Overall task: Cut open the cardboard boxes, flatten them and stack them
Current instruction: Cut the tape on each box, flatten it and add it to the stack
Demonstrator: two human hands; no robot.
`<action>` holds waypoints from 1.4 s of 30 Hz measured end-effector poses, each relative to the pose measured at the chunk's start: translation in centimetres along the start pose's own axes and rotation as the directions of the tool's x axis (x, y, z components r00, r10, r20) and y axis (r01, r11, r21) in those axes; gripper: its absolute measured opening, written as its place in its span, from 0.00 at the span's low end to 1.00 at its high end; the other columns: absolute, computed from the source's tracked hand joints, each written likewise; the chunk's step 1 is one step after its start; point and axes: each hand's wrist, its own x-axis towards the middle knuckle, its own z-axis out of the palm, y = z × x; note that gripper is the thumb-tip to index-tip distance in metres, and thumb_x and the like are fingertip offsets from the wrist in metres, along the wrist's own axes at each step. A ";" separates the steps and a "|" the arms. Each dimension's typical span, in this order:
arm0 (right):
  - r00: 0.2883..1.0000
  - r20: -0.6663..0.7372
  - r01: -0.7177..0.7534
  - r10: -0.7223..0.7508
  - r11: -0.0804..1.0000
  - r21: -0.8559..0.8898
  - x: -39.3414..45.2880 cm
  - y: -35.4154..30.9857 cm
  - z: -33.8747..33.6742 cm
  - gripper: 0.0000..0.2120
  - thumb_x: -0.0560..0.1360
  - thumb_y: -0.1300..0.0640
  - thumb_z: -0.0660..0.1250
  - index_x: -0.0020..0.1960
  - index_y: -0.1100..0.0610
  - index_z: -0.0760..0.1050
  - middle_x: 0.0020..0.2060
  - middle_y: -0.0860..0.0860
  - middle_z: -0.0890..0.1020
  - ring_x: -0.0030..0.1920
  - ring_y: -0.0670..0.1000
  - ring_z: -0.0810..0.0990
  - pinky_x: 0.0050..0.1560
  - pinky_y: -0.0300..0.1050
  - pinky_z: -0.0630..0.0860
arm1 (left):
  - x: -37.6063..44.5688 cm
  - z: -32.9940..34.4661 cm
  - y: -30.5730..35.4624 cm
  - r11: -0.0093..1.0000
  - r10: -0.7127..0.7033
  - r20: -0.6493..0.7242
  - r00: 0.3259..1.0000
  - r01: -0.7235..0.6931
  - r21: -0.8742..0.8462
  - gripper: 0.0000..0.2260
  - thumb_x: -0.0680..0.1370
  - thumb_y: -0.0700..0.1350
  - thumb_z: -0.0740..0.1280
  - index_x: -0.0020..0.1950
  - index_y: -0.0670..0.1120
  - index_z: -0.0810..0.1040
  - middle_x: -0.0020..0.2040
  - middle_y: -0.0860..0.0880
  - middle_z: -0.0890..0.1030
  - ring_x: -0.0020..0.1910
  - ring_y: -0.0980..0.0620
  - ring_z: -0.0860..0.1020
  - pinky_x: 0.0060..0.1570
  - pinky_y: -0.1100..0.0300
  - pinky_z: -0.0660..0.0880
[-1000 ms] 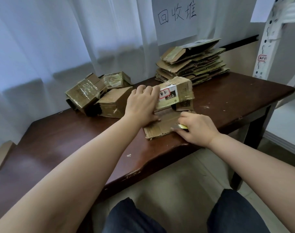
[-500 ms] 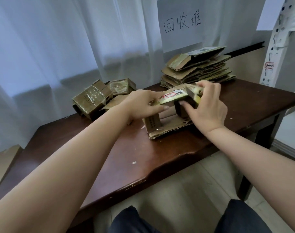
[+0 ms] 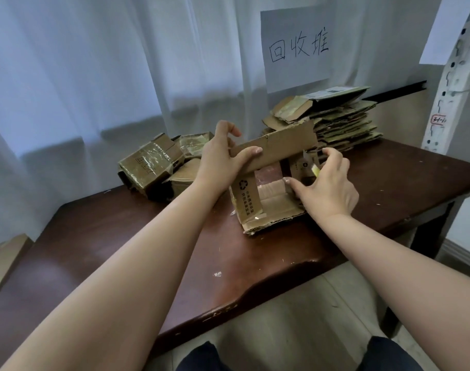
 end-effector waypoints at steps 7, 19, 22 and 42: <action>1.000 0.008 -0.029 0.030 0.996 -0.080 0.9 -0.1 1.1 0.43 0.67 0.37 0.73 0.70 0.56 0.57 0.64 0.56 0.69 0.52 0.62 0.79 0.38 0.48 0.67 | 0.5 0.6 -1.0 0.986 -0.041 0.037 0.998 0.047 -0.161 0.13 0.74 0.53 0.72 0.53 0.51 0.73 0.49 0.53 0.78 0.45 0.58 0.75 0.43 0.61 0.70; 0.999 -0.017 -0.048 0.047 0.998 -0.035 2.2 -0.4 1.8 0.27 0.74 0.47 0.68 0.66 0.56 0.60 0.63 0.55 0.72 0.53 0.64 0.79 0.41 0.50 0.66 | 0.7 1.0 -1.1 0.968 -0.029 0.107 0.994 0.055 -0.246 0.06 0.75 0.47 0.72 0.43 0.51 0.75 0.41 0.48 0.79 0.39 0.56 0.76 0.41 0.63 0.73; 0.999 -0.011 -0.039 0.039 0.999 -0.021 2.2 0.9 1.3 0.25 0.75 0.48 0.66 0.66 0.54 0.61 0.62 0.54 0.75 0.54 0.63 0.78 0.43 0.50 0.66 | 0.6 1.0 -1.0 0.969 -0.028 0.084 0.996 0.047 -0.241 0.06 0.76 0.45 0.71 0.43 0.50 0.74 0.40 0.50 0.78 0.39 0.58 0.75 0.40 0.67 0.72; 0.988 0.002 0.153 -0.156 0.972 0.176 1.8 2.7 0.0 0.13 0.79 0.53 0.61 0.62 0.54 0.74 0.51 0.54 0.82 0.52 0.61 0.79 0.45 0.46 0.68 | -0.3 2.3 -2.0 0.993 0.104 -0.188 0.977 -0.092 0.074 0.06 0.78 0.46 0.67 0.54 0.49 0.78 0.54 0.51 0.76 0.53 0.56 0.73 0.52 0.64 0.71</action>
